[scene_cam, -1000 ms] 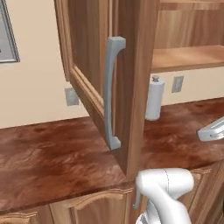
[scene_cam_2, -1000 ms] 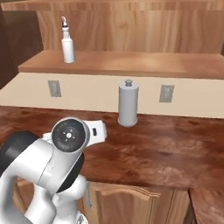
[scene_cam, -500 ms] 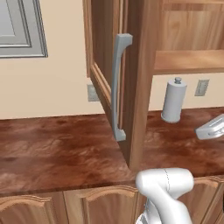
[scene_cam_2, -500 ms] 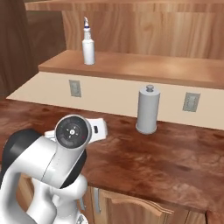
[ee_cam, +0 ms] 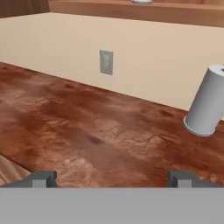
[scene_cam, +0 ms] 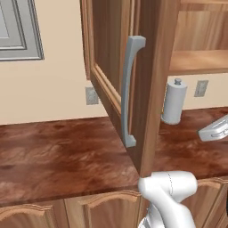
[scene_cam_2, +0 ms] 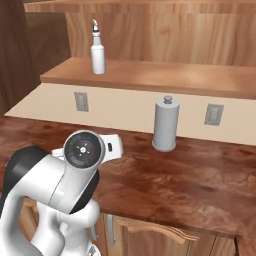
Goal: Move the cutting board and knife to the sink. Then move spray from the cabinet to the counter.
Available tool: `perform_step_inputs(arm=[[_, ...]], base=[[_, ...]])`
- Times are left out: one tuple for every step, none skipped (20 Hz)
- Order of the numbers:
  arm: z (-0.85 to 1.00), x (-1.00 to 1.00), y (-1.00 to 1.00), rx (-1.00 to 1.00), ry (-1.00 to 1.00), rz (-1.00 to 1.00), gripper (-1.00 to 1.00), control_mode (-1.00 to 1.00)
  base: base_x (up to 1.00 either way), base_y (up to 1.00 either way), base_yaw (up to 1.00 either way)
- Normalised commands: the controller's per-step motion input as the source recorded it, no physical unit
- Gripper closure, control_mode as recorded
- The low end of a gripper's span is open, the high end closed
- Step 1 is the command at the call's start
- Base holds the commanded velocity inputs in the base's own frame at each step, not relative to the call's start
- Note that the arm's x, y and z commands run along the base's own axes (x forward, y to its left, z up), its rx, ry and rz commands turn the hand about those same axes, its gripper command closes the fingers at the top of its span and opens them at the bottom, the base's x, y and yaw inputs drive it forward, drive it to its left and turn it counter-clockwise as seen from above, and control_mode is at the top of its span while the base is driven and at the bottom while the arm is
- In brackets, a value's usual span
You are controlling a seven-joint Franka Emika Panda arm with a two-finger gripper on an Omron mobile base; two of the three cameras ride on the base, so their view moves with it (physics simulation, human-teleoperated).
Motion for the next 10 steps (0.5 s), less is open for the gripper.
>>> perform_step_inputs(arm=[[0.0,0.0,0.0,0.0,0.0,0.0,-1.0,1.0],[0.0,0.0,0.0,0.0,0.0,0.0,-1.0,1.0],[0.0,0.0,0.0,0.0,0.0,0.0,-1.0,1.0],[0.0,0.0,0.0,0.0,0.0,0.0,-1.0,1.0],[0.0,0.0,0.0,0.0,0.0,0.0,-1.0,1.0],[0.0,0.0,0.0,0.0,0.0,0.0,-1.0,1.0],[0.0,0.0,0.0,0.0,0.0,0.0,-1.0,1.0],[0.0,0.0,0.0,0.0,0.0,0.0,-1.0,1.0],[0.0,0.0,0.0,0.0,0.0,0.0,-1.0,1.0],[0.0,0.0,0.0,0.0,0.0,0.0,-1.0,1.0]], base=[[1.0,0.26,-0.03],[1.0,0.15,-0.06],[0.7,0.14,-0.04],[0.42,0.03,0.0],[0.19,0.0,0.0],[0.02,0.0,0.0],[0.0,0.0,0.0],[0.0,0.0,0.0],[0.0,0.0,0.0],[0.0,0.0,0.0]])
